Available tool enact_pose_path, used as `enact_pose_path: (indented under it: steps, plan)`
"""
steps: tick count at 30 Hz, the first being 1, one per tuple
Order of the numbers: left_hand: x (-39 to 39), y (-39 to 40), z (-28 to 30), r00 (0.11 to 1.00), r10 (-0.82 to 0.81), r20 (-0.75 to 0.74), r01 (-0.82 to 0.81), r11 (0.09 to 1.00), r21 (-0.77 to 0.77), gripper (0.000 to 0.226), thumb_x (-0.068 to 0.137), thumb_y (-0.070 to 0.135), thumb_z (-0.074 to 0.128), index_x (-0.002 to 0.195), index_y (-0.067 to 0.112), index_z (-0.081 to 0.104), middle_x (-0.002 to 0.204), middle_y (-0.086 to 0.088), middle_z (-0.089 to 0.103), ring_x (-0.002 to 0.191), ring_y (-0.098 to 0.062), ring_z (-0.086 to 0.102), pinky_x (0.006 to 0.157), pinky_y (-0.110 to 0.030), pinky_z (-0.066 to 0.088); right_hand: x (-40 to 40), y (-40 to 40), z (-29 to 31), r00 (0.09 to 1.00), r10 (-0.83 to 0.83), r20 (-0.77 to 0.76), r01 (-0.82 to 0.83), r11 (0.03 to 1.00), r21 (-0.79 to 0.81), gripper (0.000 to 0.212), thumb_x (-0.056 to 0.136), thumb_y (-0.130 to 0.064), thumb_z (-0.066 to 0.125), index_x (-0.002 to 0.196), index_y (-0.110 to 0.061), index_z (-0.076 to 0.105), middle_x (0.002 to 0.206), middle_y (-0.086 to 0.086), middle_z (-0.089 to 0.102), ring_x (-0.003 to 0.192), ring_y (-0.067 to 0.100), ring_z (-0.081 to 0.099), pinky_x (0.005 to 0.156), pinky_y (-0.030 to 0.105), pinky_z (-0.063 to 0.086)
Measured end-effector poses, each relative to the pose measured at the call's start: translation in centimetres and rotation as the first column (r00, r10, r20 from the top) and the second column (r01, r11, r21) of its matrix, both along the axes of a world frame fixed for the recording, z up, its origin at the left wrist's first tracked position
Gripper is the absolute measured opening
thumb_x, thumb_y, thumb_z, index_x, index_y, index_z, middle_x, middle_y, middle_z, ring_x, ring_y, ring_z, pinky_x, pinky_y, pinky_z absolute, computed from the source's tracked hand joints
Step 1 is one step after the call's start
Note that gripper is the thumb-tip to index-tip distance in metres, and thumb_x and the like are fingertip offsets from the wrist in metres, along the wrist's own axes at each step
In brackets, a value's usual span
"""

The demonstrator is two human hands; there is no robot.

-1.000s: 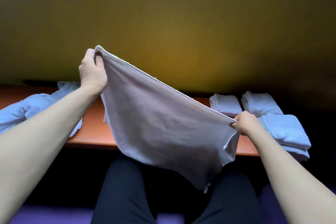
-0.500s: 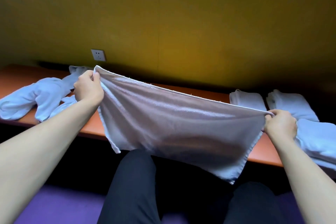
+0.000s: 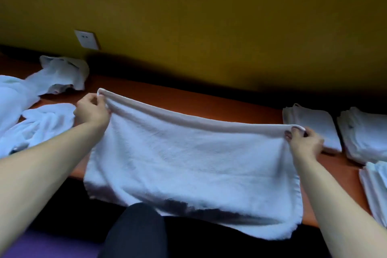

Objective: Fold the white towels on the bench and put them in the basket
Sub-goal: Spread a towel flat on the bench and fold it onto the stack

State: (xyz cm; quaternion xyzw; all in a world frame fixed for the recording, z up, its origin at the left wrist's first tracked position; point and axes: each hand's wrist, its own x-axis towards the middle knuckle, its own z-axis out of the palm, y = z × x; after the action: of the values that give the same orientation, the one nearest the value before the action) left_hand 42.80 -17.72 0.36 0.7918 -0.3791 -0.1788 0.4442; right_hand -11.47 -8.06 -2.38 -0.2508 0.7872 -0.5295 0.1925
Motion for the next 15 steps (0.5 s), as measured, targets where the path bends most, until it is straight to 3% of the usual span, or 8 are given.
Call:
enact_pose_path:
  steps: [1, 3, 5, 9, 12, 15]
  plan:
    - [-0.2, -1.2, -0.8, 0.999, 0.000, 0.038, -0.001, 1.000, 0.028, 0.039, 0.097, 0.052, 0.047, 0.095, 0.018, 0.066, 0.094, -0.011, 0.073, 0.095, -0.039, 0.066, 0.084, -0.039, 0.049, -0.7, -1.4, -1.0, 0.999, -0.017, -0.031, 0.017, 1.000, 0.006, 0.018, 0.077, -0.039, 0.060, 0.073, -0.024, 0.070, 0.071, 0.002, 0.070, 0.074, 0.023, 0.074, 0.081, 0.049, 0.062]
    - [-0.8, -3.4, -1.8, 0.994, -0.003, 0.112, -0.004, 0.998, 0.062, 0.043, 0.100, 0.050, 0.047, 0.100, 0.013, 0.069, 0.103, -0.020, 0.072, 0.101, -0.043, 0.064, 0.083, -0.042, 0.047, -1.0, -3.8, -2.1, 0.997, -0.015, -0.081, 0.019, 0.999, 0.049, 0.032, 0.071, -0.046, 0.053, 0.081, -0.024, 0.074, 0.078, 0.008, 0.074, 0.082, 0.032, 0.074, 0.084, 0.051, 0.060]
    - [-1.3, -5.7, -2.8, 0.989, 0.000, 0.146, -0.012, 0.997, 0.079, 0.048, 0.100, 0.050, 0.047, 0.104, 0.008, 0.071, 0.107, -0.025, 0.070, 0.104, -0.046, 0.062, 0.086, -0.044, 0.047, 0.8, -5.4, -1.0, 0.993, 0.010, -0.116, 0.001, 0.995, 0.098, 0.034, 0.078, -0.038, 0.051, 0.091, -0.016, 0.073, 0.085, 0.012, 0.076, 0.088, 0.033, 0.073, 0.085, 0.045, 0.059]
    - [-1.6, -9.7, -4.4, 0.992, -0.027, 0.125, 0.014, 0.995, 0.098, 0.051, 0.098, 0.052, 0.051, 0.108, 0.007, 0.072, 0.109, -0.026, 0.071, 0.106, -0.045, 0.064, 0.091, -0.046, 0.050, 0.7, -8.1, -1.7, 0.973, 0.050, -0.226, -0.018, 0.990, 0.142, 0.029, 0.091, -0.024, 0.054, 0.114, -0.014, 0.069, 0.106, 0.020, 0.072, 0.099, 0.042, 0.066, 0.089, 0.053, 0.054]
    - [-3.3, -11.4, -5.1, 0.988, -0.095, 0.119, 0.077, 0.986, 0.145, 0.046, 0.098, 0.043, 0.059, 0.128, 0.007, 0.064, 0.130, -0.022, 0.063, 0.123, -0.042, 0.057, 0.104, -0.044, 0.045, -0.3, -9.2, -2.9, 0.963, 0.069, -0.259, -0.017, 0.980, 0.198, 0.030, 0.093, -0.020, 0.051, 0.117, -0.014, 0.068, 0.110, 0.019, 0.071, 0.104, 0.043, 0.063, 0.091, 0.047, 0.052]
    - [-5.2, -10.9, -5.9, 0.952, -0.270, 0.146, 0.236, 0.948, 0.215, 0.059, 0.096, 0.030, 0.066, 0.148, 0.012, 0.044, 0.152, -0.021, 0.038, 0.131, -0.044, 0.048, 0.112, -0.043, 0.037, -0.4, -9.1, -3.3, 0.963, 0.152, -0.224, -0.088, 0.958, 0.273, 0.041, 0.098, -0.010, 0.052, 0.139, -0.012, 0.054, 0.123, 0.011, 0.062, 0.110, 0.032, 0.058, 0.093, 0.033, 0.044]
